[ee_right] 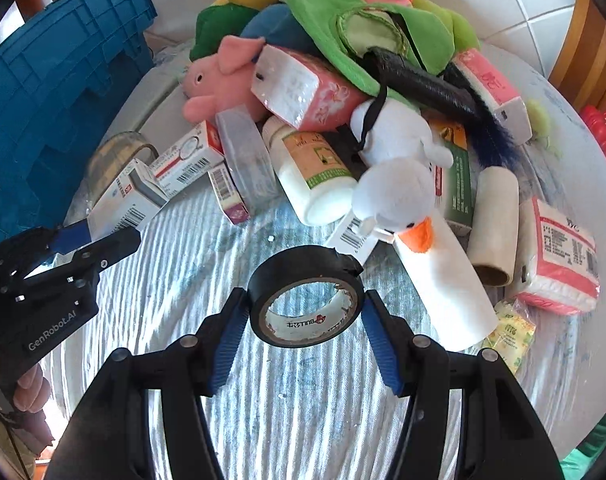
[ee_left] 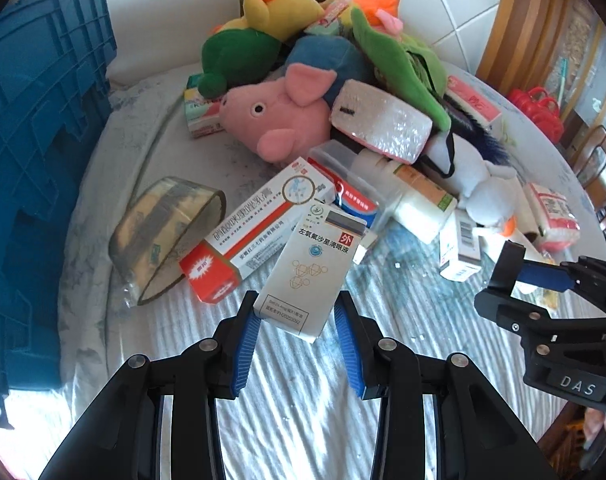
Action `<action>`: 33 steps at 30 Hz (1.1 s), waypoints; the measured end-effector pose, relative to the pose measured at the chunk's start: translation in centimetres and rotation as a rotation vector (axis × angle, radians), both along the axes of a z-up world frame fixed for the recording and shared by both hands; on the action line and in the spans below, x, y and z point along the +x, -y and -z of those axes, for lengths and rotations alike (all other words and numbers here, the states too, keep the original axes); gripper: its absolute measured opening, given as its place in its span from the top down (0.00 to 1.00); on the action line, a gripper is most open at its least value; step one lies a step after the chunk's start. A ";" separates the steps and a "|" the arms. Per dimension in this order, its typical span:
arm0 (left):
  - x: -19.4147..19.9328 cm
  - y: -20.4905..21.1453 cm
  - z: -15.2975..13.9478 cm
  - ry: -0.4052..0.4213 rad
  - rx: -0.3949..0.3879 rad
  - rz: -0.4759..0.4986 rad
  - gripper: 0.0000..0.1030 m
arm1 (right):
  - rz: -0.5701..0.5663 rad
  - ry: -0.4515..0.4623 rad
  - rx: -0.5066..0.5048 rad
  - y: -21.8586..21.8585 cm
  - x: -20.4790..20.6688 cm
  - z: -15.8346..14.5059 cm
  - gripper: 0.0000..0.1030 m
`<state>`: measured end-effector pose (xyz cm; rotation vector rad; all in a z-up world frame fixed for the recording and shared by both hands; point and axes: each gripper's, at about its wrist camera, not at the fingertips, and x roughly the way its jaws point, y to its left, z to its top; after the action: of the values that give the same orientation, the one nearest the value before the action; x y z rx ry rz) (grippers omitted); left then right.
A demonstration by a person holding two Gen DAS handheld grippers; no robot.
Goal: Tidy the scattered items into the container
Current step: 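Carry the white medicine box and black tape roll over the crate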
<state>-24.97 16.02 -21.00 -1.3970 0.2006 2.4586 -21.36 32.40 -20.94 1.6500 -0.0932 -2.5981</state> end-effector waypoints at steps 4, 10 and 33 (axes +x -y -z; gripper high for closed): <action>0.0 -0.2 -2.9 -0.058 -0.005 -0.017 0.64 | -0.033 -0.063 0.029 0.6 -0.7 -2.9 0.44; 0.6 0.7 -6.7 -0.136 -0.005 -0.047 0.64 | -0.092 -0.173 0.060 3.4 -1.5 -7.7 0.44; 5.0 19.2 -24.1 -0.570 -0.007 -0.415 0.64 | -0.430 -0.644 0.031 24.0 -2.6 -27.1 0.44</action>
<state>-20.00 -3.21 3.09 -0.7565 0.0396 3.1564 -23.94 8.39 6.16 0.6624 0.2982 -2.6257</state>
